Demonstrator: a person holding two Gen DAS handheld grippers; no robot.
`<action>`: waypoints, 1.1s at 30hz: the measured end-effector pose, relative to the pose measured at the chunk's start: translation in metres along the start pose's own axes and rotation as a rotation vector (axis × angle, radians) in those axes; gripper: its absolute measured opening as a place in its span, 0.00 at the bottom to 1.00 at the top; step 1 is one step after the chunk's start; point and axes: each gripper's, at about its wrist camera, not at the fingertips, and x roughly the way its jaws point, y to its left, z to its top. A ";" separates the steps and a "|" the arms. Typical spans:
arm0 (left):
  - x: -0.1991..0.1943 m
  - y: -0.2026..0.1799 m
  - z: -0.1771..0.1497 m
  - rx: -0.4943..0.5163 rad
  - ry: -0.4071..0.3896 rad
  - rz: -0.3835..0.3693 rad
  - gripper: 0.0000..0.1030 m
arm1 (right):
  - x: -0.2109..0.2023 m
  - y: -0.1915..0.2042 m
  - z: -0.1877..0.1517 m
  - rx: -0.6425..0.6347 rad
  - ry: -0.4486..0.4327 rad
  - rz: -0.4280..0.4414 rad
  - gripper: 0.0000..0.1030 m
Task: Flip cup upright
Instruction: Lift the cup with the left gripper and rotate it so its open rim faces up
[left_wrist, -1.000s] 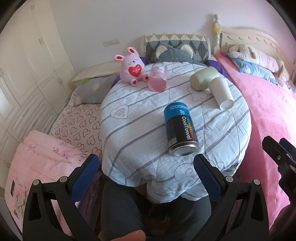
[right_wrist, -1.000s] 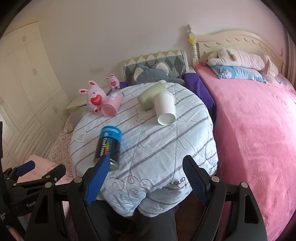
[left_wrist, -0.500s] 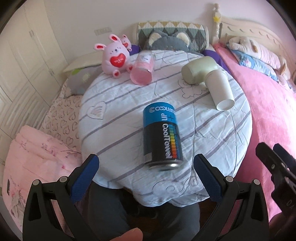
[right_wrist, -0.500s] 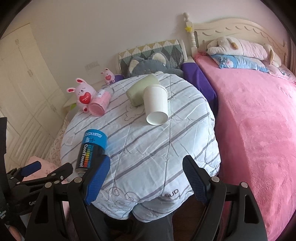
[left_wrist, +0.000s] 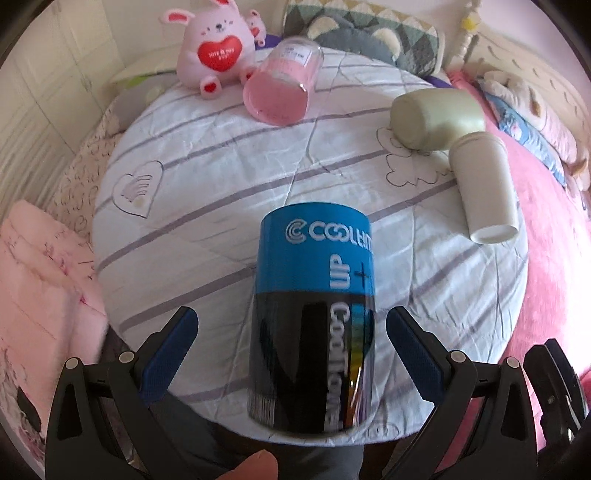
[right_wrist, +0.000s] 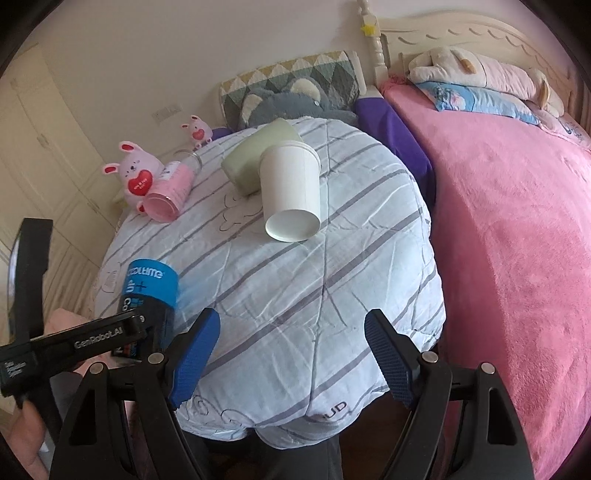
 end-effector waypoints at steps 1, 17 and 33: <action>0.003 -0.001 0.002 -0.002 0.006 -0.001 1.00 | 0.003 0.000 0.002 0.001 0.005 -0.002 0.79; 0.018 -0.003 0.012 0.006 0.054 -0.084 0.66 | 0.020 -0.007 0.010 0.016 0.039 -0.012 0.79; -0.015 0.003 0.008 0.120 -0.777 0.139 0.66 | 0.018 -0.005 0.002 0.015 0.060 -0.045 0.79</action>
